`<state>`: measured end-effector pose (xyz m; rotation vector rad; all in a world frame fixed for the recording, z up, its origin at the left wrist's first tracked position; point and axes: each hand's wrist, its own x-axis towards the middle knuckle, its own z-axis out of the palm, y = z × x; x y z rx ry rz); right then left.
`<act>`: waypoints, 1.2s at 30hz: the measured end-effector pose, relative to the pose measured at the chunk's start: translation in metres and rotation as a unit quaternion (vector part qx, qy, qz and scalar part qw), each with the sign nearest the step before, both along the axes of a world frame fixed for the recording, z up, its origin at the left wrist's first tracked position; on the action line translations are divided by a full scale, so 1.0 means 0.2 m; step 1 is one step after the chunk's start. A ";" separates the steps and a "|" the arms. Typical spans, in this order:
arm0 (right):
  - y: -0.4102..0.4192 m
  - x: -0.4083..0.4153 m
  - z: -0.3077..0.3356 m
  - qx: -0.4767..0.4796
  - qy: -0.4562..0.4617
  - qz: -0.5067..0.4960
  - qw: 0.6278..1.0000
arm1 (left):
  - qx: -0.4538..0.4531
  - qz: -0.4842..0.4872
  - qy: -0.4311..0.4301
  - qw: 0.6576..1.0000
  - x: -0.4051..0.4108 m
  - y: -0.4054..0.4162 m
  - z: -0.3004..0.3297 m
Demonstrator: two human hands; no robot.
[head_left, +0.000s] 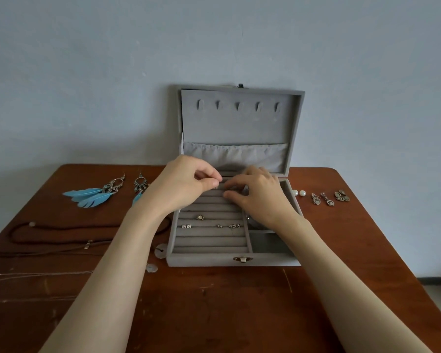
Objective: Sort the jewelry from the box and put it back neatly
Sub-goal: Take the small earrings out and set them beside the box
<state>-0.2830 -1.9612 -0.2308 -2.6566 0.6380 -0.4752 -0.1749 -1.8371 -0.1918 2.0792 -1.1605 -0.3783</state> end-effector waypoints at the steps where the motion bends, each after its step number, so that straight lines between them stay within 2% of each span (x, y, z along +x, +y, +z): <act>1: 0.00 0.00 0.00 -0.007 -0.001 0.004 1.000 | -0.001 -0.004 0.002 1.000 0.00 0.00 0.00; 4: -0.01 0.00 0.00 -0.001 -0.029 -0.007 1.000 | -0.009 -0.009 0.006 1.000 0.00 0.01 0.01; 8: -0.04 -0.02 0.03 0.053 -0.090 -0.057 0.993 | -0.030 0.008 0.013 0.999 0.01 0.01 0.02; 13: -0.07 -0.03 0.04 0.107 -0.106 -0.081 0.985 | -0.043 -0.022 0.090 0.995 0.00 0.02 0.04; 18: -0.10 -0.04 0.05 0.167 -0.141 -0.107 0.970 | -0.043 -0.014 0.099 0.994 0.00 0.01 0.04; 24: -0.15 -0.09 0.10 0.243 -0.080 -0.044 0.966 | -0.022 -0.028 0.088 0.996 -0.04 0.00 0.04; 28: -0.21 -0.14 0.13 0.233 -0.063 -0.055 0.969 | -0.015 -0.042 0.081 0.996 -0.06 -0.02 0.04; 32: -0.23 -0.20 0.17 0.210 0.046 -0.029 0.976 | -0.017 -0.042 0.074 0.996 -0.09 -0.04 0.02; 36: -0.20 -0.27 0.22 0.161 0.108 -0.020 0.981 | -0.023 -0.047 0.073 0.996 -0.11 -0.06 0.02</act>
